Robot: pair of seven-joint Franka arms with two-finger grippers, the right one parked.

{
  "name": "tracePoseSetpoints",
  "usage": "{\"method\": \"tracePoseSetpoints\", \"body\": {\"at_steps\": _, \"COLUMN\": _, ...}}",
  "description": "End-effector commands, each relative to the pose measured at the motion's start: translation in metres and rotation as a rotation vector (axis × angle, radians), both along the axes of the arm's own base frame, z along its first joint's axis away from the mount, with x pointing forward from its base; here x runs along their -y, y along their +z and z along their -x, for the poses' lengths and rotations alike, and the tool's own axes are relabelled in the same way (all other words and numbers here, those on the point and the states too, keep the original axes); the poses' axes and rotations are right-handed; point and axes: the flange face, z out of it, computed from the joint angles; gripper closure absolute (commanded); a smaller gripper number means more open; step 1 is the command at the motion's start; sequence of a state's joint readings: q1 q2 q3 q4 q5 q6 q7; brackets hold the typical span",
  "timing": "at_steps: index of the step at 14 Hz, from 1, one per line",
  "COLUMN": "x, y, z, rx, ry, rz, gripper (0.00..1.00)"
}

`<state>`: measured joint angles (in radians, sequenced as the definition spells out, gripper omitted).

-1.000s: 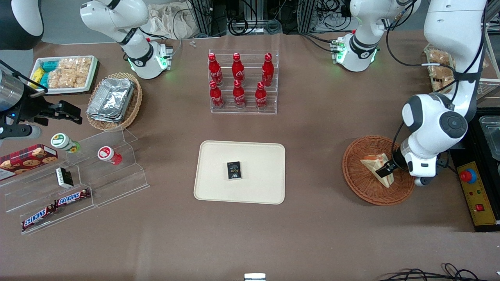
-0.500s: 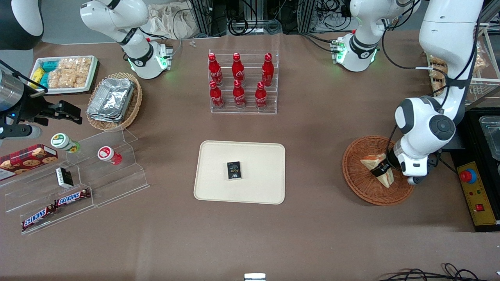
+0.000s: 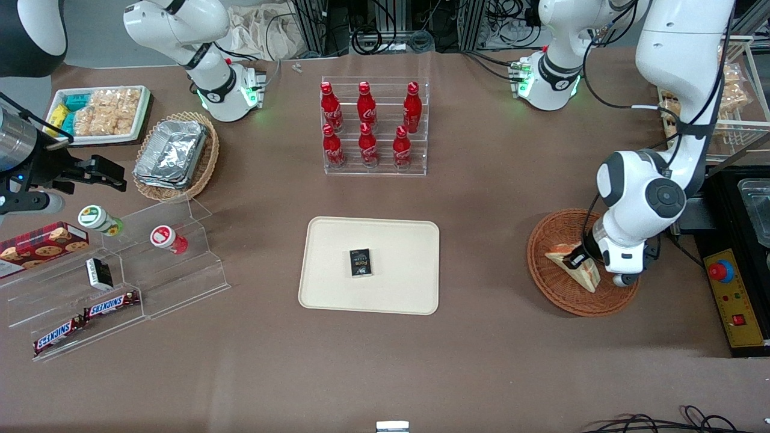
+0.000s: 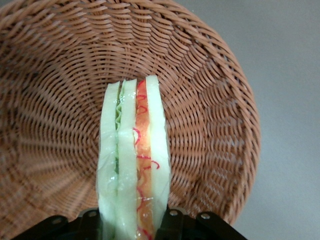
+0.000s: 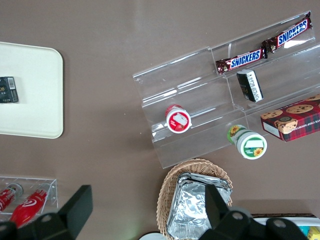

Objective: Place sandwich from basket to tray
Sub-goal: 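Lift the sandwich and carry it with the left gripper toward the cream tray, then lower the sandwich onto the tray beside the black box and open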

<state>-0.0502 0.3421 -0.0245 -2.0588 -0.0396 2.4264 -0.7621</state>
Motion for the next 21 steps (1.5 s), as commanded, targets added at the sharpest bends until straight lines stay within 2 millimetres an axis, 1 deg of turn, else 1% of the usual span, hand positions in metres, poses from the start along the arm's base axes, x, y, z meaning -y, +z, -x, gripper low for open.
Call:
{"method": "tracePoseSetpoints", "body": {"at_steps": 1, "x": 0.005, "y": 0.081, "z": -0.026, "rx": -0.099, "ry": -0.085, "rz": -0.021, "gripper": 1.0}}
{"method": "tracePoseSetpoints", "body": {"at_steps": 3, "x": 0.028, "y": 0.146, "z": -0.047, "rx": -0.131, "ry": -0.191, "rz": -0.012, "gripper": 1.0}}
{"method": "tracePoseSetpoints", "body": {"at_steps": 4, "x": 0.035, "y": 0.171, "z": -0.055, "rx": -0.128, "ry": -0.224, "rz": -0.008, "gripper": 1.0}}
{"method": "tracePoseSetpoints", "body": {"at_steps": 5, "x": 0.057, "y": 0.19, "z": -0.058, "rx": -0.115, "ry": -0.294, "rz": 0.002, "gripper": 1.0}}
{"method": "tracePoseSetpoints", "body": {"at_steps": 6, "x": 0.079, "y": 0.2, "z": -0.061, "rx": -0.091, "ry": -0.364, "rz": 0.009, "gripper": 1.0}}
{"method": "tracePoseSetpoints", "body": {"at_steps": 7, "x": 0.109, "y": 0.205, "z": -0.06, "rx": -0.08, "ry": -0.414, "rz": 0.014, "gripper": 1.0}}
{"method": "tracePoseSetpoints", "body": {"at_steps": 8, "x": 0.132, "y": 0.203, "z": -0.059, "rx": -0.076, "ry": -0.453, "rz": 0.015, "gripper": 1.0}}
{"method": "tracePoseSetpoints", "body": {"at_steps": 9, "x": 0.159, "y": 0.197, "z": -0.059, "rx": -0.077, "ry": -0.5, "rz": 0.019, "gripper": 1.0}}
{"method": "tracePoseSetpoints", "body": {"at_steps": 10, "x": 0.188, "y": 0.186, "z": -0.058, "rx": -0.083, "ry": -0.565, "rz": 0.021, "gripper": 1.0}}
{"method": "tracePoseSetpoints", "body": {"at_steps": 11, "x": 0.226, "y": 0.17, "z": -0.051, "rx": -0.097, "ry": -0.627, "rz": 0.016, "gripper": 1.0}}
{"method": "tracePoseSetpoints", "body": {"at_steps": 12, "x": 0.25, "y": 0.153, "z": -0.051, "rx": -0.098, "ry": -0.667, "rz": -0.005, "gripper": 1.0}}
{"method": "tracePoseSetpoints", "body": {"at_steps": 14, "x": 0.278, "y": 0.116, "z": -0.064, "rx": -0.094, "ry": -0.698, "rz": 0.001, "gripper": 1.0}}
{"method": "tracePoseSetpoints", "body": {"at_steps": 15, "x": 0.285, "y": 0.093, "z": -0.07, "rx": -0.08, "ry": -0.699, "rz": 0.015, "gripper": 1.0}}
{"method": "tracePoseSetpoints", "body": {"at_steps": 16, "x": 0.31, "y": 0.072, "z": -0.065, "rx": -0.049, "ry": -0.718, "rz": 0.031, "gripper": 1.0}}
{"method": "tracePoseSetpoints", "body": {"at_steps": 18, "x": 0.347, "y": 0.035, "z": -0.055, "rx": -0.021, "ry": -0.747, "rz": 0.042, "gripper": 1.0}}
{"method": "tracePoseSetpoints", "body": {"at_steps": 20, "x": 0.361, "y": 0.01, "z": -0.051, "rx": -0.011, "ry": -0.739, "rz": 0.053, "gripper": 1.0}}
{"method": "tracePoseSetpoints", "body": {"at_steps": 21, "x": 0.37, "y": -0.003, "z": -0.045, "rx": -0.019, "ry": -0.742, "rz": 0.054, "gripper": 1.0}}
